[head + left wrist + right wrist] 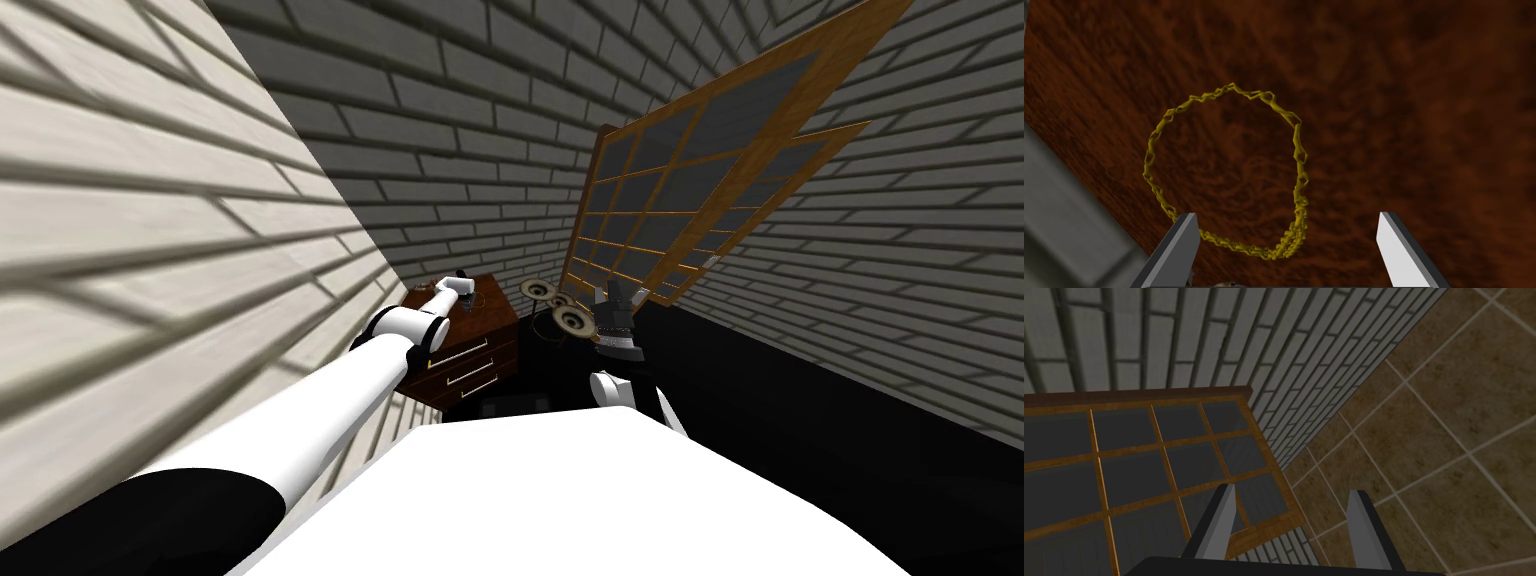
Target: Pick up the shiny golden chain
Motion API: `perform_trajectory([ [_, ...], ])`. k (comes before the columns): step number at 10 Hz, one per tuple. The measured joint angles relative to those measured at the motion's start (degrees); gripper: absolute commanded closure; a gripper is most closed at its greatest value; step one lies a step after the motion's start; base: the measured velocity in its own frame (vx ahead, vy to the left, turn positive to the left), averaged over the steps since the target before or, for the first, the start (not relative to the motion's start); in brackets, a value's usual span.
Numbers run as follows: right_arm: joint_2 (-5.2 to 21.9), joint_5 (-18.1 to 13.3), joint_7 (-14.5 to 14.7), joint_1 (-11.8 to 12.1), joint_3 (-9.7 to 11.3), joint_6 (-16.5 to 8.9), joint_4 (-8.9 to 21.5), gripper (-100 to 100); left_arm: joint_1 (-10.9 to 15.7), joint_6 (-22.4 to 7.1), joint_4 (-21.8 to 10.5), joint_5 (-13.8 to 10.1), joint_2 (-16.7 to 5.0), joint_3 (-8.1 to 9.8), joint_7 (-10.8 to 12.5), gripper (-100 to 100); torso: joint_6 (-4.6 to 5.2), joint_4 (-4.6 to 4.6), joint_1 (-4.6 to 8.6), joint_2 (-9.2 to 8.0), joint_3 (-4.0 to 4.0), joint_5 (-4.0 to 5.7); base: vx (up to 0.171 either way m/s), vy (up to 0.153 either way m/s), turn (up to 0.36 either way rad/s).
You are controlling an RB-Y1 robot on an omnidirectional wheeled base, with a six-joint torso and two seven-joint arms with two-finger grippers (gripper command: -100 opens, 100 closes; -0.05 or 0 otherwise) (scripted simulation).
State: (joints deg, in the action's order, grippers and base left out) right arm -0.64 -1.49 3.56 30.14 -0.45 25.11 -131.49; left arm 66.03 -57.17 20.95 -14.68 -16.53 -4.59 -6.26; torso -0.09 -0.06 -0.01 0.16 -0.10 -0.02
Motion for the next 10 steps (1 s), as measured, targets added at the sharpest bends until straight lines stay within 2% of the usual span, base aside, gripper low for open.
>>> perform_trajectory([
  [1, 0.0, 0.0, 0.0, 0.0, 0.0, 0.0, 0.0, 0, -0.4, -0.6, 0.6, 0.0, -0.1, 0.01, 0.1, -100, 0.00, 0.01, 0.02, -0.05, 0.03, 0.00, 0.006, -0.001, 0.008],
  [2, 0.0, 0.0, 0.0, 0.0, 0.0, 0.0, 0.0, 0, -0.4, -0.7, 0.6, 0.0, -0.1, 0.01, 0.1, 0, 0.01, 0.02, 0.04, -0.10, 0.06, 0.01, 0.000, 0.000, 0.000],
  [3, 0.0, 0.0, 0.0, 0.0, 0.0, 0.0, 0.0, 0, -0.4, -0.7, 0.6, 0.0, -0.1, 0.01, 0.1, -100, 0.01, 0.03, 0.04, -0.13, 0.08, 0.01, 0.045, 0.008, -0.025],
  [4, 0.0, 0.0, 0.0, 0.0, 0.0, 0.0, 0.0, 0, -0.4, 0.8, -1.2, 0.2, 0.3, 0.09, 0.1, -100, 0.01, 0.00, 0.03, -0.02, 0.01, 0.01, 0.065, 0.006, -0.020],
  [5, 0.0, 0.0, 0.0, 0.0, 0.0, 0.0, 0.0, 0, -1.5, 1.4, -0.2, 0.4, 0.3, 0.10, 0.2, -100, 0.00, -0.01, 0.02, 0.06, -0.03, 0.00, 0.027, 0.001, 0.000],
  [6, 0.0, 0.0, 0.0, 0.0, 0.0, 0.0, 0.0, 0, -1.7, 1.3, 0.1, 0.4, 0.3, 0.10, 0.2, 100, 0.01, 0.00, 0.04, -0.02, 0.01, 0.01, 0.000, 0.000, 0.000],
  [10, 0.0, 0.0, 0.0, 0.0, 0.0, 0.0, 0.0, 0, -1.7, 1.3, 0.0, 0.4, 0.3, 0.10, 0.2, 100, 0.02, 0.01, 0.05, -0.09, 0.04, 0.01, 0.000, 0.000, 0.003],
])
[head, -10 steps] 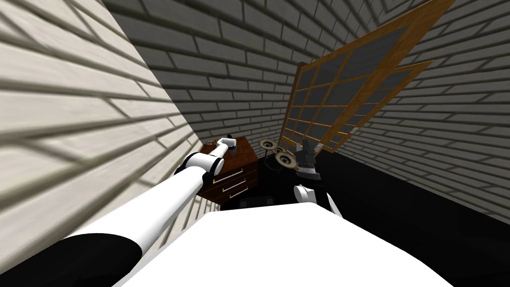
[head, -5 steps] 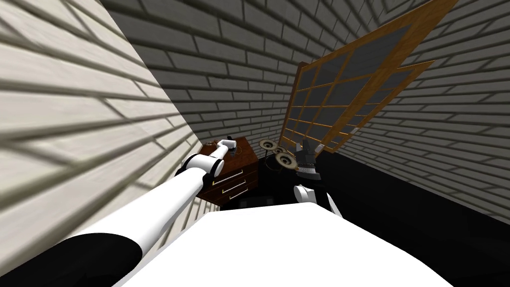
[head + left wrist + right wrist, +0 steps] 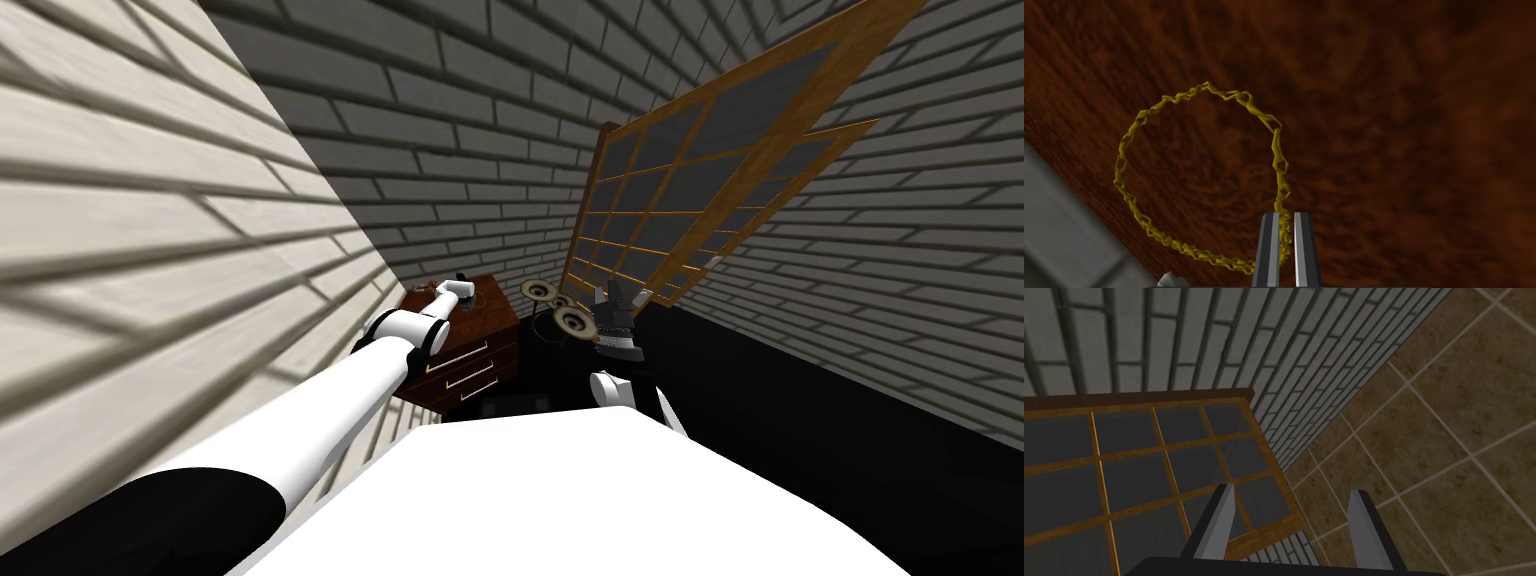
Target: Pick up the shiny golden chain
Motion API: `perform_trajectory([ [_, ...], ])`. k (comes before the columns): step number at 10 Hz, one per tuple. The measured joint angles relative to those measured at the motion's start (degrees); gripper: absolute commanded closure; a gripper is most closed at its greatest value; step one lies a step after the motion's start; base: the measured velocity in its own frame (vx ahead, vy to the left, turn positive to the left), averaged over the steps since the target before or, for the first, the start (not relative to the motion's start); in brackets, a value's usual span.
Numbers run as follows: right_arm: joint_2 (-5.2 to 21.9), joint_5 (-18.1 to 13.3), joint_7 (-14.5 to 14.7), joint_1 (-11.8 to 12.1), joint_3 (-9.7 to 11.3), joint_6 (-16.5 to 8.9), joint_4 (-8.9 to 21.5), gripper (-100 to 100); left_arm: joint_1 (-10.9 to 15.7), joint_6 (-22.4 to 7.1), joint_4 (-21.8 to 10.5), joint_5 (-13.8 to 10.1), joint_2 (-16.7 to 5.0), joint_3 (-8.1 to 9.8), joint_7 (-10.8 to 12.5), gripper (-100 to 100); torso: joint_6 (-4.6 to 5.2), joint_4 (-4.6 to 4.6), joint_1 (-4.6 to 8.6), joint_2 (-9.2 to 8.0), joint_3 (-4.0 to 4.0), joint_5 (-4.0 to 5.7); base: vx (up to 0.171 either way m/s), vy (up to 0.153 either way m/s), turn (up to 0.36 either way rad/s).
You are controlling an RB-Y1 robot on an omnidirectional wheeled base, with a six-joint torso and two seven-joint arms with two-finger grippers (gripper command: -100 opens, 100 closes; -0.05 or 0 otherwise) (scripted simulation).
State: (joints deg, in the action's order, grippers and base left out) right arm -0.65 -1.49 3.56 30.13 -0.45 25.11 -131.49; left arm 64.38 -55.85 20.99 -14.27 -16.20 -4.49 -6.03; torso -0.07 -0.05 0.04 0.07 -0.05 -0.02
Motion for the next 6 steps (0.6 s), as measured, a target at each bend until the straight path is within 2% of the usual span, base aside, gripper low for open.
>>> perform_trajectory([
  [1, 0.0, 0.0, 0.0, 0.0, 0.0, 0.0, 0.0, 0, 0.0, 0.0, 0.0, 0.0, 0.0, 0.00, 0.0, 0, 0.00, 0.00, 0.00, 0.00, 0.00, 0.00, 0.000, 0.000, 0.000],
  [2, 0.0, 0.0, 0.0, 0.0, 0.0, 0.0, 0.0, 0, 0.0, 0.0, 0.0, 0.0, 0.0, 0.00, 0.0, 100, 0.00, 0.00, 0.00, -0.01, 0.00, 0.00, -0.040, -0.005, 0.025],
  [3, 0.0, 0.0, 0.0, 0.0, 0.0, 0.0, 0.0, 0, -0.8, -2.1, 3.3, 0.0, -0.3, -0.20, 0.4, 100, -0.01, 0.05, 0.02, -0.14, 0.09, 0.02, -0.051, -0.003, 0.015],
  [5, 0.0, 0.0, 0.0, 0.0, 0.0, 0.0, 0.0, 0, 0.8, -2.1, 1.1, -0.3, -0.4, -0.10, 0.0, 100, 0.00, 0.04, 0.02, -0.18, 0.11, 0.01, -0.022, -0.003, 0.000],
  [6, 0.0, 0.0, 0.0, 0.0, 0.0, 0.0, 0.0, 0, 0.8, -2.0, 1.0, -0.3, -0.4, -0.10, 0.0, 0, 0.00, 0.04, 0.02, -0.11, 0.07, 0.01, 0.000, 0.000, 0.000],
])
